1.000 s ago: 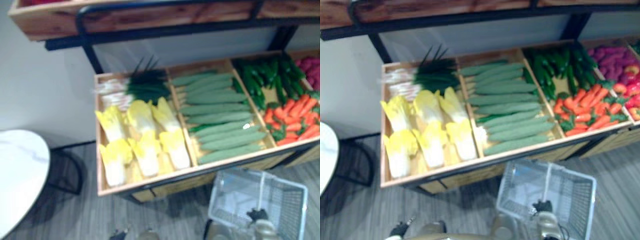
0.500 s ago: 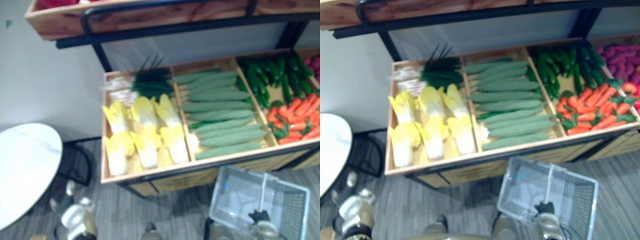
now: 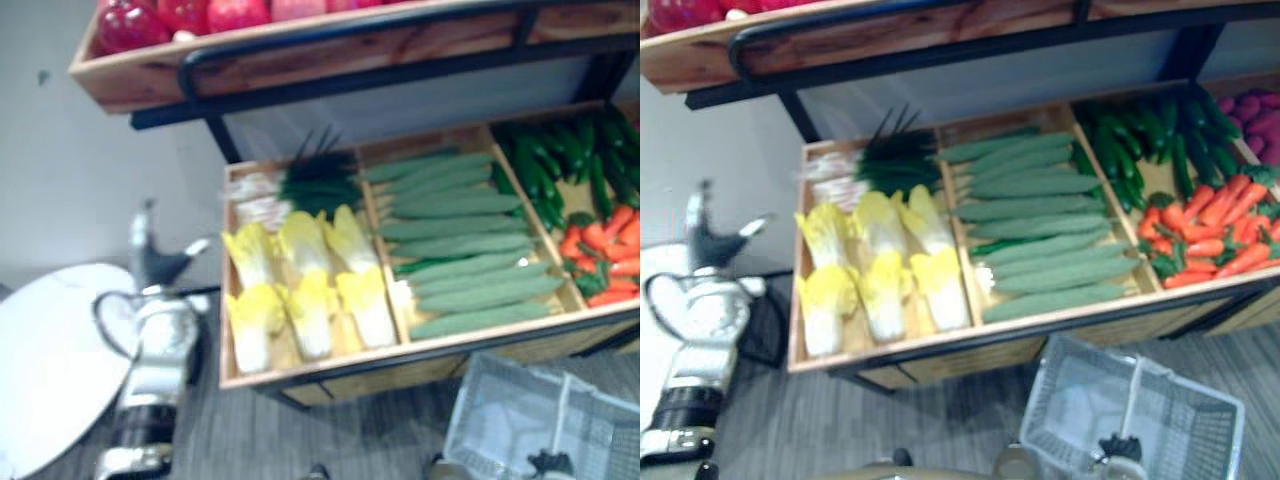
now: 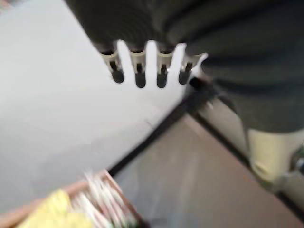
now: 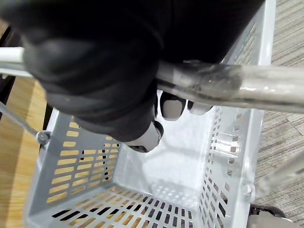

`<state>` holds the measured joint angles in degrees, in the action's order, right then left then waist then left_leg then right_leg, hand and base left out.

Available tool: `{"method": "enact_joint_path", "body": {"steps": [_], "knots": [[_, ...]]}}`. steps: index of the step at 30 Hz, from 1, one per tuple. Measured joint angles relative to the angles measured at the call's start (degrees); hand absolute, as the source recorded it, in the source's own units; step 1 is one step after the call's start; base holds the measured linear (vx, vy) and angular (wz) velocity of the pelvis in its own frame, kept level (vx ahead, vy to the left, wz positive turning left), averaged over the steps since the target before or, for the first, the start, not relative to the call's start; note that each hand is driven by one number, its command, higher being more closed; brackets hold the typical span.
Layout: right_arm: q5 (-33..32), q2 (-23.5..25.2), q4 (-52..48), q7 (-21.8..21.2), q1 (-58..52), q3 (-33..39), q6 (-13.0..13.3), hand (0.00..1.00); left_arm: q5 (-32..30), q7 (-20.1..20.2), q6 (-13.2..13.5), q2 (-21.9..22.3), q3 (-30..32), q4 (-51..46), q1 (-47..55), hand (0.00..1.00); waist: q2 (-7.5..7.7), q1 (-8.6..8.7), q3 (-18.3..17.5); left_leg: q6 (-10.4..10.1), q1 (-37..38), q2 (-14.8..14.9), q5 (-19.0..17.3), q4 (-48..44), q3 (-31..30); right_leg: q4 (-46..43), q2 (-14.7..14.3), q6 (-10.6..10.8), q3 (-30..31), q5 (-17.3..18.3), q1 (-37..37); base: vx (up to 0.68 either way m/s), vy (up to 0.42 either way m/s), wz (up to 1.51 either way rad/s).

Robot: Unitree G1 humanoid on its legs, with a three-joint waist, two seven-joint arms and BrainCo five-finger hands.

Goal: Pick vegetable in the basket

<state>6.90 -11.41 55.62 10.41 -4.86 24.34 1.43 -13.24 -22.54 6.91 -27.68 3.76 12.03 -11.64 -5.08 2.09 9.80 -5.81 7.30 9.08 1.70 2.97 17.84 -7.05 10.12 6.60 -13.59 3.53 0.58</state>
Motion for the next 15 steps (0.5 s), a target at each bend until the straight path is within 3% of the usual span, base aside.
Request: {"method": "enact_joint_path", "body": {"steps": [3, 5, 15], "knots": [[1.32, -0.09, -0.09, 0.05, 1.82, -0.09, 0.03, 1.0, -6.74, 2.51, -0.2, 0.74, -6.81, -0.01, 0.0, 0.0, -1.25, 2.13, 0.65, -0.05, -0.1, -0.23, -0.04, 1.11, 1.36, 1.09, -0.21, 0.24, 1.27, -1.22, -1.13, -0.1, 0.041, -0.21], [1.72, -0.14, -0.41, 0.19, 2.8, -0.07, 0.02, 1.0, -8.96, 3.47, -0.68, 2.27, -8.74, 0.11, -0.2, 0.0, -2.16, 2.66, 1.3, -0.14, -0.17, -0.3, -0.09, 2.22, 2.33, 1.24, -0.38, -0.02, 2.02, -1.78, -2.27, -0.11, 0.042, -0.26], [1.87, -0.28, -1.35, 0.66, 4.65, -0.08, -0.25, 1.0, -16.59, 6.08, -5.04, 6.22, -12.3, 5.28, -0.34, 0.0, -2.35, 2.69, 4.12, -0.88, -2.01, -0.4, -0.11, 2.38, 4.24, 2.05, -0.58, 0.6, 3.92, -3.1, -4.8, -0.03, 0.012, -0.08]]}}
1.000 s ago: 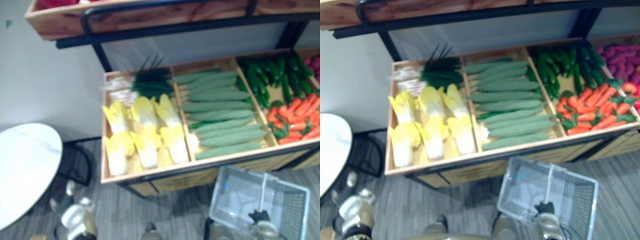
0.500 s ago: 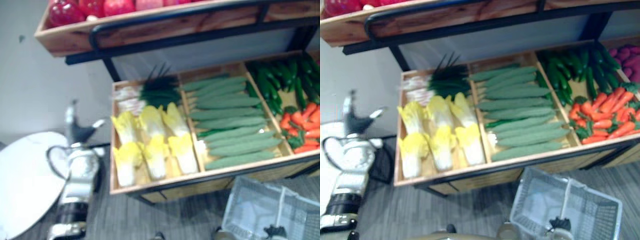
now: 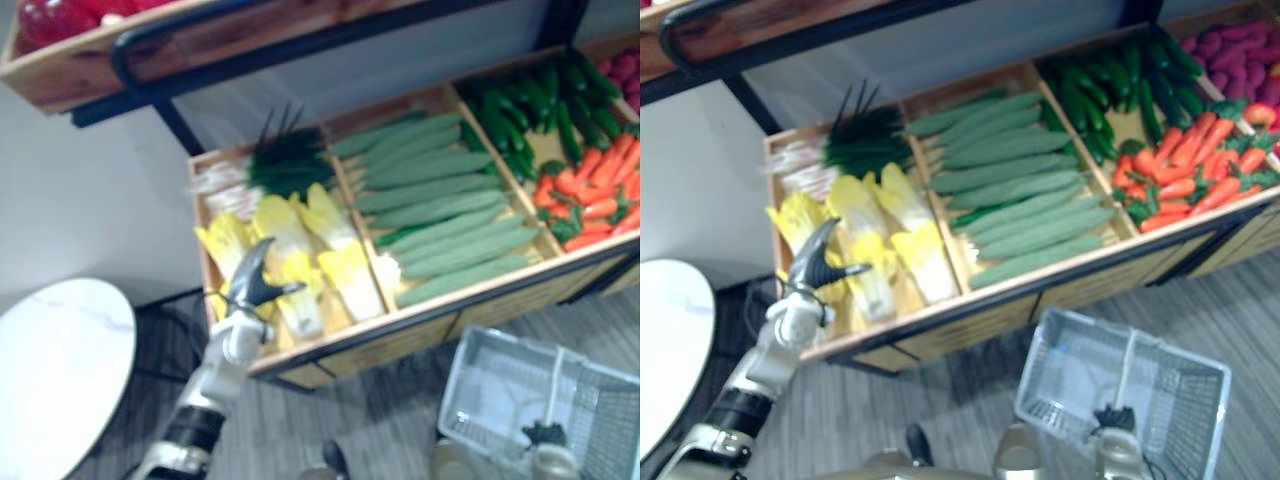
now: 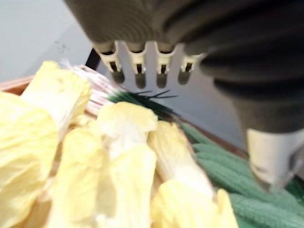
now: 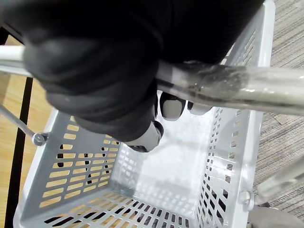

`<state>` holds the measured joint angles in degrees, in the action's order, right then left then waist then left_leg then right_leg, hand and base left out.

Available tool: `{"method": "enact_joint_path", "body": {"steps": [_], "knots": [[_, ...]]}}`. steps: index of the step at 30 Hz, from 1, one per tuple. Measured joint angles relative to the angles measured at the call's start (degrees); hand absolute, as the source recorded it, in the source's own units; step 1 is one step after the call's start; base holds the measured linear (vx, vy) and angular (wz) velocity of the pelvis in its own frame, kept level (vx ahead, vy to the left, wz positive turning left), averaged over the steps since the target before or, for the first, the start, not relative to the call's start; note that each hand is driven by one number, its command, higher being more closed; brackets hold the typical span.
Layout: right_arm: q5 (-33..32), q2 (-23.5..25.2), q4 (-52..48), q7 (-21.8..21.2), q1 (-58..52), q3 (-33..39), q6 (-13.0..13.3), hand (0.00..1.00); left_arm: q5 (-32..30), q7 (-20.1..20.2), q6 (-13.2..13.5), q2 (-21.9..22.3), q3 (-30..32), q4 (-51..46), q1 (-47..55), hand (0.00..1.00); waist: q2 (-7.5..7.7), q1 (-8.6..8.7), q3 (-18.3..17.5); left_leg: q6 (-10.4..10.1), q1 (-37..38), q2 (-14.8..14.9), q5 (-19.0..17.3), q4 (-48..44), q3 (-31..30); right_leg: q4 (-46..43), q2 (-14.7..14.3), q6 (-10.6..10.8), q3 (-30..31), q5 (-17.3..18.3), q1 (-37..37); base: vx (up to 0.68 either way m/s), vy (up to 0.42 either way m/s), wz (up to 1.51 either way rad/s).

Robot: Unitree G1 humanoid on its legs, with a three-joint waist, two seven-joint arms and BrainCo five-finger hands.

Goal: Pick vegetable in the basket

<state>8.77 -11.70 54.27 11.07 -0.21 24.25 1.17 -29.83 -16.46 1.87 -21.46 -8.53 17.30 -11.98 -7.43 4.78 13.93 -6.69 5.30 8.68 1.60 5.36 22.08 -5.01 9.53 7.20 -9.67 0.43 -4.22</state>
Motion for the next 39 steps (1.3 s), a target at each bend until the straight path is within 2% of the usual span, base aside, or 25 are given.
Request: {"method": "enact_joint_path", "body": {"steps": [5, 10, 11, 14, 18, 25, 27, 28, 35, 37, 38, 39], "knots": [[0.12, -0.79, 0.01, 0.43, 3.03, 0.05, -0.23, 1.0, -0.67, -0.14, -1.72, 1.97, -0.05, 4.56, -1.7, 0.0, -0.63, 0.08, 3.02, 0.01, -0.47, -0.57, 0.24, -0.03, 0.8, -3.21, 0.64, -0.14, 0.93, 0.29, -2.55, 0.08, 0.015, -0.07], [-0.1, -1.86, -0.15, 1.04, 7.89, 0.05, -0.26, 1.0, -0.66, -1.56, -2.56, 2.27, -0.09, 13.0, -9.63, 0.0, -0.29, 0.18, 7.51, 0.05, -4.37, -1.64, 0.27, -1.76, 2.04, -7.42, 1.98, 0.17, 3.39, 1.3, -8.63, 0.0, 0.005, -0.08], [-0.16, -1.84, -0.18, 1.07, 8.31, 0.0, -0.24, 1.0, -0.66, -1.89, -2.66, 2.29, -0.17, 14.05, -10.21, 1.0, -0.23, 0.19, 8.06, 0.05, -4.39, -1.69, 0.27, -1.76, 2.46, -7.68, 1.98, 0.14, 3.75, 1.38, -8.98, -0.02, 0.005, -0.19], [-0.39, -1.84, -0.45, 2.3, 9.93, 0.03, -0.01, 1.0, -0.66, -4.08, -3.12, 2.25, -0.25, 17.6, -12.14, 1.0, -0.2, 1.22, 9.05, 0.08, -6.25, -2.0, 0.27, -1.69, 3.12, -8.97, 2.22, 0.25, 4.67, 1.65, -11.87, -0.01, 0.0, -0.1], [-1.72, -1.77, -0.36, 2.95, 10.67, -0.02, -0.06, 1.0, -0.71, -6.38, -3.85, 1.26, 0.01, 22.25, -15.96, 1.0, -0.23, 1.12, 9.66, 0.08, -6.29, -2.1, 0.08, -1.57, 5.39, -9.05, 1.79, 0.29, 6.61, 1.64, -13.4, 0.02, 0.002, -0.21], [-2.13, -1.39, 0.18, 3.42, 10.88, 0.06, -0.1, 1.0, -2.87, -5.49, -4.54, 0.9, -0.24, 24.65, -18.76, 1.0, -0.37, 1.58, 9.66, 0.06, -5.81, -2.06, -0.24, -1.45, 6.36, -8.0, 1.57, 0.77, 6.91, 1.23, -12.98, 0.06, 0.009, -0.07], [-2.14, -1.25, 0.76, 3.38, 10.9, 0.04, -0.24, 1.0, -2.84, -4.3, -4.46, 1.28, -1.4, 24.37, -18.35, 1.0, -0.38, 2.13, 9.7, 0.05, -4.39, -1.96, -0.24, -1.38, 5.71, -7.37, 1.69, 0.81, 5.91, 1.25, -10.7, 0.1, 0.011, 0.19], [-2.11, -1.14, 0.87, 3.33, 10.82, -0.05, -0.44, 1.0, -2.83, -3.43, -4.33, 1.29, -2.7, 23.28, -17.44, 1.0, -0.37, 2.7, 9.69, 0.05, -3.65, -1.93, -0.24, -1.37, 5.52, -6.62, 1.81, 0.81, 5.19, 1.25, -9.15, 0.07, 0.014, 0.18], [-2.08, -0.35, 0.68, 3.3, 8.79, -0.07, -0.52, 1.0, -2.24, -2.55, -3.57, 1.71, -4.43, 8.5, -14.11, 1.0, -0.07, 2.36, 9.48, 0.06, -0.24, -1.45, -0.24, -1.27, 3.95, -4.73, 1.7, 0.79, 2.82, 1.26, -3.49, 0.05, 0.008, 0.14], [-2.09, 0.32, 0.67, 3.09, 8.35, -0.24, -0.53, 1.0, -1.69, -2.73, -3.13, 1.56, -3.41, 2.83, -12.26, 1.0, 0.72, 1.76, 8.94, -0.22, 0.47, -1.21, -0.54, -2.23, 3.7, -4.65, 1.26, 0.71, 3.83, 1.3, -2.83, 0.01, -0.016, -0.23], [-2.11, 0.66, 0.67, 2.69, 7.95, -1.16, -0.58, 1.0, -1.14, -2.87, -2.51, 1.69, -2.05, -1.17, -10.79, 1.0, 1.49, 0.88, 8.58, -0.06, -0.39, -0.61, -2.46, -5.68, 1.89, -4.68, 0.77, 0.68, 5.59, 1.28, -3.09, 0.0, -0.061, -0.62], [-2.12, 0.71, 0.69, 2.34, 7.91, -2.76, -0.7, 1.0, 0.33, -3.13, -1.84, 1.72, -0.48, -5.26, -8.36, 1.0, 2.28, 0.19, 8.15, 0.6, -1.58, -0.24, -4.8, -9.91, -2.99, -4.95, 0.33, 0.64, 7.75, 1.24, -3.51, -0.01, -0.073, -0.75]]}}
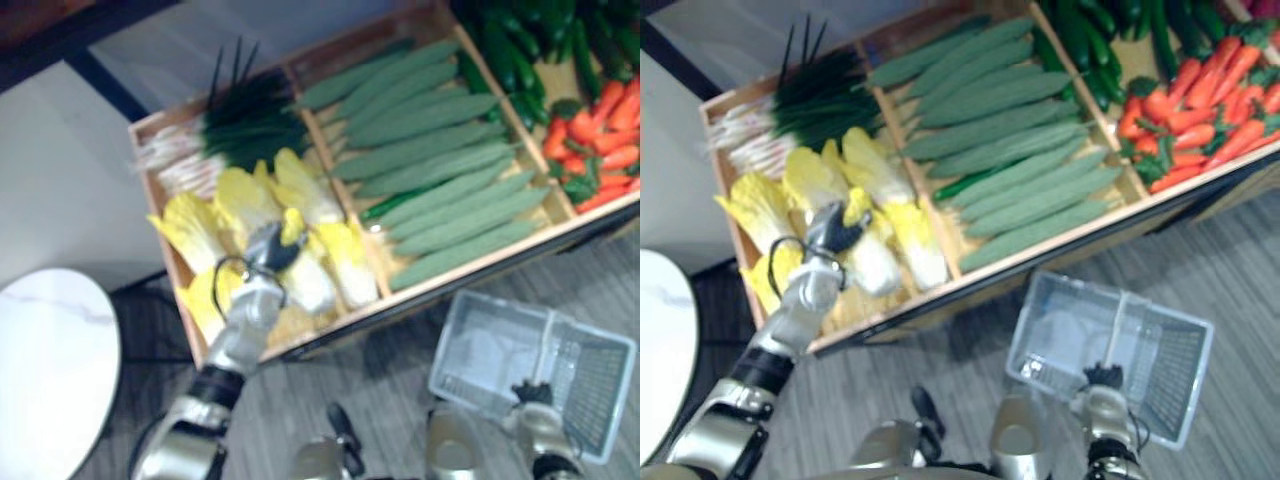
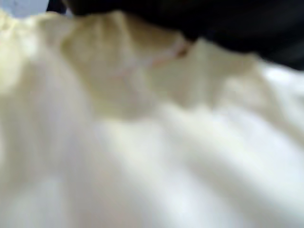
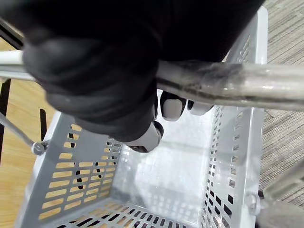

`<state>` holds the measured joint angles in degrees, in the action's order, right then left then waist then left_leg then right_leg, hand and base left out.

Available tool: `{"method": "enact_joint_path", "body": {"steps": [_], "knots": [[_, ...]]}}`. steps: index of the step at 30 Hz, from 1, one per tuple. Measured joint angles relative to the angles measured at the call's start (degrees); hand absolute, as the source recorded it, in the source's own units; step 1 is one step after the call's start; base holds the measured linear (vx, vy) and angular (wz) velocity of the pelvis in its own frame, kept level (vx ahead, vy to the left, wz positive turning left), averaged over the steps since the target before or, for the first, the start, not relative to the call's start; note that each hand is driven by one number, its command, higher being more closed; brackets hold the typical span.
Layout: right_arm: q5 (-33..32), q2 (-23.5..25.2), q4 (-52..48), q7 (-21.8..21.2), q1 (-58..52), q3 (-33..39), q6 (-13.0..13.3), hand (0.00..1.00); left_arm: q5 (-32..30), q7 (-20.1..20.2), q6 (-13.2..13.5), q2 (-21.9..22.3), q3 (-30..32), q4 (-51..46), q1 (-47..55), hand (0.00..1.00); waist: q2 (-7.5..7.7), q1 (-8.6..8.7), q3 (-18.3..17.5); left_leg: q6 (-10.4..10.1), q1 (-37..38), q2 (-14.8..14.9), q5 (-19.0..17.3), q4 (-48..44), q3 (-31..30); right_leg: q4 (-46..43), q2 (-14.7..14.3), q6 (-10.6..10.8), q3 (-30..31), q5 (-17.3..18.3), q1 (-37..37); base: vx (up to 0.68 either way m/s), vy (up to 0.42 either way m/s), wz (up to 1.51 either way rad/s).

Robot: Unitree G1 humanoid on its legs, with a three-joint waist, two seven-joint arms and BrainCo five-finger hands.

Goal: Pick vegetable in the basket

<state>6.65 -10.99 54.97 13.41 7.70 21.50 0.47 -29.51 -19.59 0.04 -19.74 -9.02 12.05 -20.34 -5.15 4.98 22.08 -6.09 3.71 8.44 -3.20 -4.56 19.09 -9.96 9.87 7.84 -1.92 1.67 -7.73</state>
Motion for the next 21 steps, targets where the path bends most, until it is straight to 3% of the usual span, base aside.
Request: {"method": "enact_joint_path", "body": {"steps": [1, 2, 3, 5, 6, 8, 11, 12, 13, 14, 15, 18, 19, 20, 21], "knots": [[0.0, 0.04, -0.02, -0.12, -0.02, -0.66, -0.03, 1.0, 0.16, -0.23, 0.18, 0.05, 0.71, -1.87, 1.42, 1.0, 0.28, -0.54, -0.32, 0.23, -0.58, 0.02, -1.45, -2.02, -3.47, -0.08, -0.3, 0.0, 1.32, -0.03, -0.23, -0.02, -0.051, -1.07], [0.08, -0.26, 0.0, -0.24, 0.0, -2.02, -0.21, 1.0, 0.25, -0.36, 0.64, 0.17, 2.12, -5.24, 4.3, 1.0, 0.09, -1.04, -0.92, -0.21, -0.57, 0.02, -4.72, -4.75, -11.07, -0.06, -1.59, 0.09, 4.06, -0.1, -0.39, -0.06, 0.016, -1.27], [0.16, -0.51, -0.01, -0.48, -0.33, -2.46, -0.3, 1.0, 0.75, -0.53, 1.09, 0.75, 2.87, -7.13, 6.27, 1.0, -0.55, -1.51, -2.43, -1.86, -0.5, 0.4, -7.62, -5.68, -15.24, -0.15, -3.03, 0.01, 6.3, 0.02, -1.37, -0.07, 0.051, -1.26], [0.17, -0.48, -0.35, -0.94, -1.62, -2.23, -0.25, 1.0, 1.28, -0.52, 1.33, 2.4, 2.45, -8.06, 6.27, 1.0, -0.82, -0.78, -4.95, -2.2, -0.35, 0.43, -10.79, -4.87, -14.47, 0.13, -3.56, 1.33, 8.26, -0.95, -2.54, -0.02, 0.161, -0.73], [0.08, 0.61, -1.0, -1.25, -2.44, -1.95, -0.28, 1.0, 1.14, -0.53, 1.46, 2.75, 2.15, -8.69, 6.08, 1.0, 0.82, -0.65, -5.54, -1.91, 0.55, -0.92, -10.59, -4.37, -12.67, 0.43, -2.84, 2.03, 10.42, -2.02, -3.03, 0.03, 0.198, -0.57], [0.0, 2.05, -3.71, -1.42, -3.82, -1.83, -0.56, 1.0, 0.98, -0.58, 1.29, 2.74, 0.87, -9.93, 6.2, 1.0, 2.56, -0.7, -6.03, -1.77, 2.44, -2.11, -10.52, -3.34, -9.59, 1.65, -2.44, 2.52, 13.49, -3.63, -2.91, 0.0, 0.16, -0.74], [-0.28, 4.05, -8.57, -1.17, -6.17, -2.46, -1.12, 1.0, -0.59, -1.28, 1.63, 2.95, -4.77, -14.22, 5.77, 1.0, 3.87, -0.47, -6.24, -0.7, 3.3, -2.86, -11.3, -3.89, -5.42, 3.73, -2.14, 1.29, 13.8, -6.9, -3.58, -0.02, 0.118, -0.73], [-0.48, 4.53, -10.45, -0.91, -6.76, -2.98, -1.08, 1.0, -0.66, -1.29, 2.16, 3.5, -6.54, -15.12, 5.79, 1.0, 3.86, -0.43, -6.25, -0.63, 3.41, -2.76, -11.33, -3.98, -4.07, 3.9, -2.29, -0.5, 10.91, -8.84, -4.42, -0.03, 0.063, -0.97], [-0.51, 4.9, -13.22, -0.6, -7.27, -5.05, -1.01, 1.0, -0.69, -1.1, 2.57, 4.74, -8.6, -15.97, 5.78, 1.0, 3.82, -0.37, -6.27, 0.19, 3.48, -2.03, -10.82, -3.46, -0.84, 6.09, -3.02, -6.45, 4.82, -13.71, -5.61, -0.05, 0.058, -1.12], [-0.48, 5.15, -14.54, -0.51, -7.63, -5.9, -1.01, 1.0, -0.69, -0.8, 2.63, 5.2, -9.23, -15.99, 5.75, 1.0, 3.65, -0.57, -6.32, 0.59, 3.6, -1.14, -10.56, -3.04, 1.12, 7.73, -3.29, -8.72, 2.46, -14.43, -5.35, -0.08, 0.026, -1.38], [-0.47, 5.82, -17.34, -0.51, -8.35, -7.9, -1.04, 1.0, -0.87, 0.11, 3.16, 6.16, -9.76, -15.7, 6.18, 1.0, 4.05, -0.55, -6.31, 0.69, 4.7, -1.0, -10.58, -2.07, 4.5, 2.08, -2.58, -11.96, -6.19, -8.37, -6.68, -0.08, -0.015, -1.04], [-0.52, 7.16, -23.09, -0.54, -11.4, -10.22, -0.68, 1.0, -0.98, 2.49, 3.34, 7.65, -10.93, -15.33, 8.93, 1.0, 4.48, -0.34, -6.57, 0.42, 7.4, -1.21, -10.98, -2.39, 11.78, -11.88, 2.12, -12.67, -21.14, 1.77, -8.67, -0.04, -0.005, -1.17], [-0.51, 7.26, -25.05, -1.01, -12.46, -11.51, -0.58, 1.0, -1.09, 3.46, 3.56, 7.96, -11.22, -14.1, 9.51, 1.0, 4.69, -0.17, -6.66, 0.16, 7.5, -1.57, -12.06, -4.25, 13.82, -11.84, 0.84, -11.83, -22.2, -0.25, -9.04, 0.02, 0.006, -1.34], [-0.5, 7.15, -26.17, -1.4, -12.64, -12.78, -0.57, 1.0, -1.23, 4.03, 3.66, 8.08, -11.19, -12.76, 9.44, 1.0, 4.8, -0.29, -6.61, 0.54, 7.48, -1.53, -12.29, -4.51, 14.53, -11.07, -0.18, -12.42, -22.05, -1.37, -9.1, -0.1, -0.002, -1.72], [-0.47, 7.05, -28.63, -2.11, -12.29, -15.4, -0.42, 1.0, -2.47, 4.76, 3.73, 7.77, -10.87, -9.15, 9.14, 1.0, 4.89, -0.4, -6.65, 2.43, 7.4, -2.37, -13.85, -4.45, 15.27, -6.76, -3.52, -11.77, -19.52, -5.14, -9.05, -0.19, 0.011, -2.41]]}}
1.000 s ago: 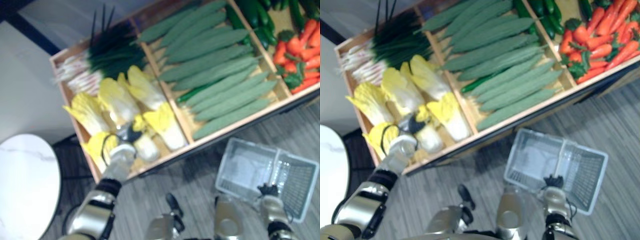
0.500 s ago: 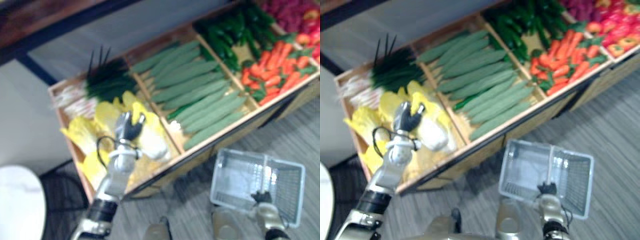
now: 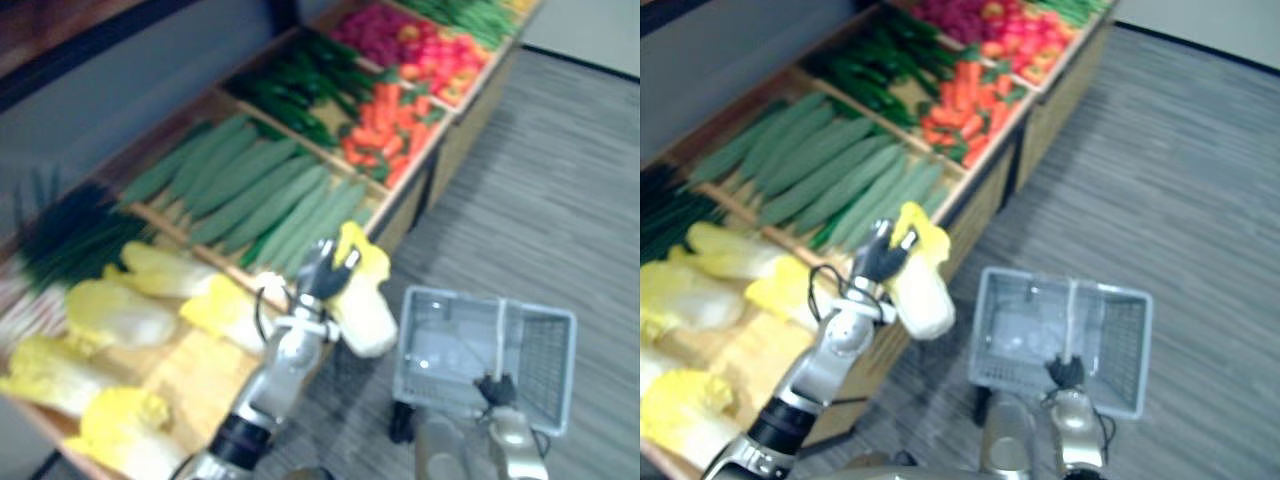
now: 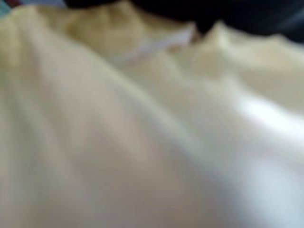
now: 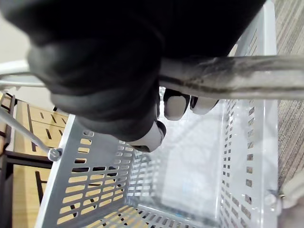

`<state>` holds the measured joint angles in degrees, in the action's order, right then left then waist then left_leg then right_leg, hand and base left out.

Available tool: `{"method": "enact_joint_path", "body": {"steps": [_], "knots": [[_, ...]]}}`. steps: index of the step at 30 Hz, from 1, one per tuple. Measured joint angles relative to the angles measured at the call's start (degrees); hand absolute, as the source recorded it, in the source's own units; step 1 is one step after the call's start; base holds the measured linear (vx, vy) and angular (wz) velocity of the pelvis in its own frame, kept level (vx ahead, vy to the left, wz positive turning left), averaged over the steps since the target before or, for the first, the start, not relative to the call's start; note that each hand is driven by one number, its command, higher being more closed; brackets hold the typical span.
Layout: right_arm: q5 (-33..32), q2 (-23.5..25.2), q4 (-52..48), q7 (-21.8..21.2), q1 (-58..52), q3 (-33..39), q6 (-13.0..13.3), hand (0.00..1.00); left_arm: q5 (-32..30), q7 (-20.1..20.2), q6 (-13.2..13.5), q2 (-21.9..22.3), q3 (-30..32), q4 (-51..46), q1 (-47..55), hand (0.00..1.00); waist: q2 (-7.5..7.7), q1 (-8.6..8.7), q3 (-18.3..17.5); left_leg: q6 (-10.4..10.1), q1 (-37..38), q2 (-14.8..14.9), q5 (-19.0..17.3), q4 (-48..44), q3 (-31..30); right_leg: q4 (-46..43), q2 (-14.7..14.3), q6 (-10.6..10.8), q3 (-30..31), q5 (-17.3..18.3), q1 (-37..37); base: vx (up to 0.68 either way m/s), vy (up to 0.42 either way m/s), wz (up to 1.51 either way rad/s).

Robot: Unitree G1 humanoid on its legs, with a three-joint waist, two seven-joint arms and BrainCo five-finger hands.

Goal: Pick vegetable in the basket

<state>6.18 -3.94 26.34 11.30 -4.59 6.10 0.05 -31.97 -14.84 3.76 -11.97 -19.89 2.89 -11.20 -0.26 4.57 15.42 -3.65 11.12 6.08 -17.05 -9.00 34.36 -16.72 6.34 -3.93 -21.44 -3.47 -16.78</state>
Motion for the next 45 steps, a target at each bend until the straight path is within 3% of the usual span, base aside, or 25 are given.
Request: {"method": "enact_joint_path", "body": {"steps": [1, 2, 3, 5, 7, 9, 10, 12, 13, 16, 18, 19, 23, 25, 29, 30, 32, 34, 35, 36, 38, 41, 43, 44, 45], "knots": [[0.06, 0.8, -1.8, -0.61, 1.17, -1.54, 0.36, 1.0, -0.83, 0.61, 0.18, -0.26, 0.15, 3.27, 0.71, 1.0, 0.15, -1.82, -1.08, 0.55, 0.3, -0.34, -0.1, 2.3, 4.19, 5.11, -2.85, 1.87, -0.56, 0.7, 0.4, -0.19, 0.013, -2.59], [0.09, 0.96, -2.62, -0.66, 1.52, -2.44, 0.41, 1.0, -0.87, 1.03, 0.24, -0.03, 0.18, 5.16, 0.8, 1.0, 0.39, -1.62, -1.29, -0.03, 0.42, -0.09, 0.27, 2.39, 7.4, 1.91, -1.13, -2.08, -4.73, 4.09, -0.96, -0.14, -0.005, -2.14], [0.06, 0.66, -3.3, -1.09, 1.13, -3.98, 0.76, 1.0, -1.0, 2.2, -0.14, 0.64, 0.43, 9.29, 1.18, 1.0, 0.4, 0.11, -1.22, -0.07, 0.34, 0.67, 0.25, 1.24, 10.24, -8.17, 4.28, -3.98, -11.99, 9.27, -2.12, -0.04, -0.059, -1.09], [0.03, 0.66, -3.53, -2.46, -0.98, -5.73, 0.69, 1.0, -2.5, 3.11, -0.19, 2.68, -0.53, 13.2, 3.05, 1.0, 1.23, 0.1, -1.78, -0.29, 1.75, 0.84, 0.37, 0.6, 13.98, -13.2, 9.08, 0.9, -15.9, 12.77, 0.21, 0.09, -0.135, -1.26], [-0.14, 0.64, -4.71, -3.27, -2.34, -8.45, 0.56, 1.0, -3.25, 3.92, -0.75, 4.09, -0.56, 18.93, 3.94, 1.0, 0.9, -0.29, -1.99, -1.19, 2.14, 2.23, 0.91, -0.26, 18.46, -8.26, 5.18, -0.67, -13.82, 12.64, -0.14, 0.15, -0.173, -1.51], [-0.71, 0.31, -8.49, -4.56, -4.2, -11.91, 0.66, 1.0, -5.47, 4.41, -1.8, 5.98, -0.93, 26.52, 3.84, 1.0, 0.28, -0.02, -2.13, -2.06, 2.13, 6.34, 1.41, -6.41, 21.43, -2.69, -1.5, -2.63, -8.79, 10.9, 0.9, 0.15, -0.184, -1.39], [-1.2, 0.13, -9.42, -4.93, -4.73, -13.15, 0.72, 1.0, -5.63, 4.45, -1.92, 6.5, -1.24, 28.04, 3.76, 1.0, 0.3, 0.08, -2.13, -2.05, 2.08, 7.93, 1.4, -9.95, 21.48, -1.73, -2.74, -2.66, -7.51, 10.88, 1.57, 0.14, -0.145, -1.24], [-3.4, -1.65, -10.85, -6.34, -6.81, -17.91, 0.83, 1.0, -6.98, 4.12, -1.92, 8.38, -1.69, 30.36, 4.32, 1.0, 0.14, -0.16, -2.16, 1.51, -1.15, 14.62, -0.13, -27.18, 13.65, 2.62, -7.28, -2.37, -2.22, 11.16, 5.64, 0.13, -0.102, -1.09], [-4.45, -2.04, -10.96, -6.81, -6.73, -19.05, 0.83, 1.0, -6.98, 3.77, -1.92, 8.75, -1.65, 30.62, 4.49, 1.0, 0.11, -0.28, -2.17, 2.47, -3.09, 15.01, -0.93, -30.87, 9.33, 3.5, -8.29, -2.34, -0.77, 11.24, 6.46, 0.12, -0.078, -1.25], [-7.51, -3.76, -13.17, -8.59, -6.76, -25.71, 0.77, 1.0, -6.47, 1.44, -2.75, 9.08, -0.96, 31.29, 6.9, 1.0, -0.18, -1.91, -2.05, 0.23, -14.38, 9.87, -2.92, -40.7, -14.6, 5.46, -12.55, -3.04, 8.45, 11.76, 9.34, 0.13, -0.041, -1.58], [-9.66, -4.08, -14.41, -9.23, -6.81, -27.45, 0.64, 1.0, -6.47, 1.1, -3.67, 9.07, -0.23, 32.83, 7.36, 1.0, -0.2, -2.41, -1.96, 0.0, -18.74, 8.18, -2.94, -42.19, -19.03, 7.57, -12.98, -3.01, 10.08, 11.74, 11.6, 0.12, 0.027, -1.08], [-11.35, -4.1, -15.45, -9.4, -6.79, -28.41, 0.62, 1.0, -6.47, 0.37, -3.99, 9.09, 0.09, 33.52, 7.48, 0.0, -0.06, -3.39, -1.77, -0.43, -21.94, 7.39, -2.82, -41.91, -19.71, 9.93, -12.94, -2.38, 11.09, 11.34, 13.63, 0.16, 0.054, -0.95], [-13.07, -4.52, -20.31, -10.19, -6.77, -30.55, 0.64, 1.0, -6.47, -1.01, -4.31, 9.7, 1.52, 33.45, 7.31, 0.0, 0.23, -4.57, -1.42, -0.46, -28.43, 5.52, -0.39, -27.75, -15.1, 16.06, -12.31, -0.25, 12.26, 9.89, 17.94, 0.2, 0.066, -0.49], [-15.31, -5.76, -23.76, -11.39, -7.09, -31.1, 0.86, 1.0, -6.56, -1.01, -4.65, 10.64, 1.89, 34.55, 6.83, 0.0, 0.03, -4.6, -1.51, 2.24, -28.89, 5.42, 4.68, -13.39, -5.71, 18.36, -12.37, 0.63, 10.93, 9.35, 20.48, 0.29, 0.103, -0.05], [-15.92, -6.55, -24.35, -12.28, -6.93, -30.38, 1.45, 1.0, -6.6, -0.96, -5.4, 11.84, 2.75, 37.93, 5.67, 0.0, 0.23, -5.03, -1.62, 7.11, -27.2, 2.8, 11.63, -3.83, -0.04, 15.76, -10.78, 1.64, 10.04, 13.12, 21.36, 0.39, 0.136, 0.18], [-15.91, -6.51, -24.28, -12.93, -7.65, -30.1, 1.26, 1.0, -6.57, -0.85, -5.5, 12.23, 3.39, 39.66, 6.15, 0.0, 0.51, -5.15, -1.79, 9.15, -24.82, 1.17, 14.24, -2.01, 1.29, 11.33, -8.89, 2.67, 9.65, 16.74, 20.75, 0.43, 0.189, 0.17], [-15.86, -5.79, -23.2, -13.7, -9.68, -30.4, 1.2, 1.0, -6.48, -0.78, -5.52, 12.77, 5.57, 42.02, 6.84, 0.0, 1.49, -5.94, -2.41, 10.34, -22.88, -2.06, 12.26, -1.64, 1.35, -0.97, -4.73, 5.09, 9.47, 21.26, 17.12, 0.46, 0.209, 0.22], [-16.06, -4.22, -23.03, -14.05, -11.88, -30.4, 0.22, 1.0, -6.19, -0.54, -5.53, 13.63, 10.14, 43.23, 8.2, 0.0, 2.02, -6.22, -2.42, 11.23, -19.51, -4.61, 10.26, -1.26, 0.19, -21.06, -0.21, 7.89, 9.57, 20.63, 10.8, 0.57, 0.217, 0.56], [-16.3, -2.67, -22.72, -14.29, -13.26, -30.41, -0.57, 1.0, -2.93, -0.55, -5.54, 13.59, 12.9, 43.51, 9.17, 0.0, 2.6, -5.97, -2.33, 11.09, -16.42, -6.21, 8.32, -1.29, -2.45, -33.72, 2.67, 9.01, 9.76, 16.67, 7.62, 0.67, 0.147, 1.1], [-16.38, -2.26, -21.87, -14.58, -13.75, -30.55, -0.98, 1.0, 0.0, -0.64, -5.6, 13.46, 15.03, 44.25, 9.78, 0.0, 2.55, -5.58, -2.32, 10.96, -13.16, -7.04, 7.17, -1.02, -5.56, -41.96, 4.7, 8.17, 9.63, 17.17, 6.17, 0.56, 0.06, 1.14], [-16.4, -1.99, -20.92, -15.63, -13.71, -30.76, -1.26, 1.0, 3.16, -1.1, -5.63, 13.48, 16.53, 44.43, 10.88, 0.0, 2.07, -4.99, -2.13, 10.84, -8.59, -6.77, 6.77, 0.08, -9.92, -45.48, 6.77, 5.78, 8.44, 18.59, 4.73, 0.49, -0.012, 1.14], [-18.89, -0.29, -20.97, -16.67, -13.74, -30.81, -1.26, 1.0, 4.87, -1.16, -5.62, 13.67, 18.42, 45.34, 11.58, 0.0, 1.4, -4.5, -1.97, 10.82, -4.28, -4.65, 6.77, 1.75, -16.28, -36.02, 7.38, 5.53, 8.2, 18.83, 0.81, 0.55, -0.166, 1.24], [-20.72, -0.56, -20.87, -16.93, -13.77, -30.75, -1.75, 1.0, 4.86, -1.12, -5.61, 13.8, 18.59, 45.76, 11.45, 0.0, 1.15, -4.27, -1.83, 10.28, -3.3, -2.6, 6.46, 2.02, -21.43, -17.54, 5.12, 8.52, 13.29, 16.84, -1.48, 0.41, -0.297, 1.06], [-20.8, -0.64, -20.88, -16.93, -13.79, -30.71, -1.9, 1.0, 4.86, -1.12, -5.61, 13.85, 18.59, 45.9, 11.43, 0.0, 1.01, -4.17, -1.87, 9.88, -3.25, -2.22, 6.24, 2.02, -22.2, -14.75, 4.72, 9.02, 14.33, 16.32, -1.64, 0.41, -0.383, 1.18], [-20.91, -0.6, -20.22, -16.95, -13.5, -30.44, -1.95, 1.0, 4.84, -1.1, -5.61, 14.2, 19.05, 46.48, 11.34, 0.0, 0.58, -3.54, -1.8, 6.86, -3.01, -0.43, 5.38, 2.21, -25.0, -3.36, 2.71, 9.35, 19.07, 12.76, -1.55, 0.43, -0.429, 1.3]]}}
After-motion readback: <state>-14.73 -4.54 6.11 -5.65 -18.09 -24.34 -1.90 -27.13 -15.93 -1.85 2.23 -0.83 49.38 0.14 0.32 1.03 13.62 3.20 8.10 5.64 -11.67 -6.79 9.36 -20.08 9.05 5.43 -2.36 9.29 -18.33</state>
